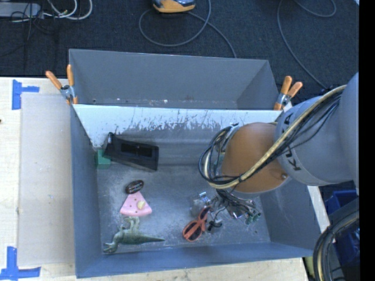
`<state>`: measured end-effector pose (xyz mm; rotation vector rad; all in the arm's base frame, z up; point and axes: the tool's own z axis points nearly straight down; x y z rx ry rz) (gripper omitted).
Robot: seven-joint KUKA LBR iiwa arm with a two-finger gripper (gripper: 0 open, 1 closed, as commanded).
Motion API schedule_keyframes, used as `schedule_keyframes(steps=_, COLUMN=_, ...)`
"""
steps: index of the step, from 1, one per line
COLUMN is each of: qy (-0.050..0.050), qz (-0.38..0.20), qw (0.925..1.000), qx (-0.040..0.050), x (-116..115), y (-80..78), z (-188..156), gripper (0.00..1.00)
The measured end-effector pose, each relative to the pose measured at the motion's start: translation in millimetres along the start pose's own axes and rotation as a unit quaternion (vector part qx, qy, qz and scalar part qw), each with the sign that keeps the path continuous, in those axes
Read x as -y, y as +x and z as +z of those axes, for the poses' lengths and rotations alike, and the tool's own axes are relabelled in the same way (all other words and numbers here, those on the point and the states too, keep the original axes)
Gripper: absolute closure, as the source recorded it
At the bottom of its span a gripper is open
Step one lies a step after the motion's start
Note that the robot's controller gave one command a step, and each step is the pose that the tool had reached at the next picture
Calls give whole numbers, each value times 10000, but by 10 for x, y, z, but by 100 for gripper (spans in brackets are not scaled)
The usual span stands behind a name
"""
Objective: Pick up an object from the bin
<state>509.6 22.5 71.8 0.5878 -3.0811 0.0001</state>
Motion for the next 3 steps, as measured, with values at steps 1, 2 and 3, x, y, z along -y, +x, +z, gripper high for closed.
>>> schedule_keyframes(steps=1, qy=-16, qz=-54, qw=10000, qx=-37, x=50, y=-69, z=-353, gripper=100)
schedule_keyframes(steps=2, qy=15, qz=-27, qw=10000, qx=45, x=47, y=-198, z=-529, gripper=100)
schedule_keyframes(steps=3, qy=-26, qz=60, qw=10000, qx=-58, x=155, y=-240, z=-862, gripper=100)
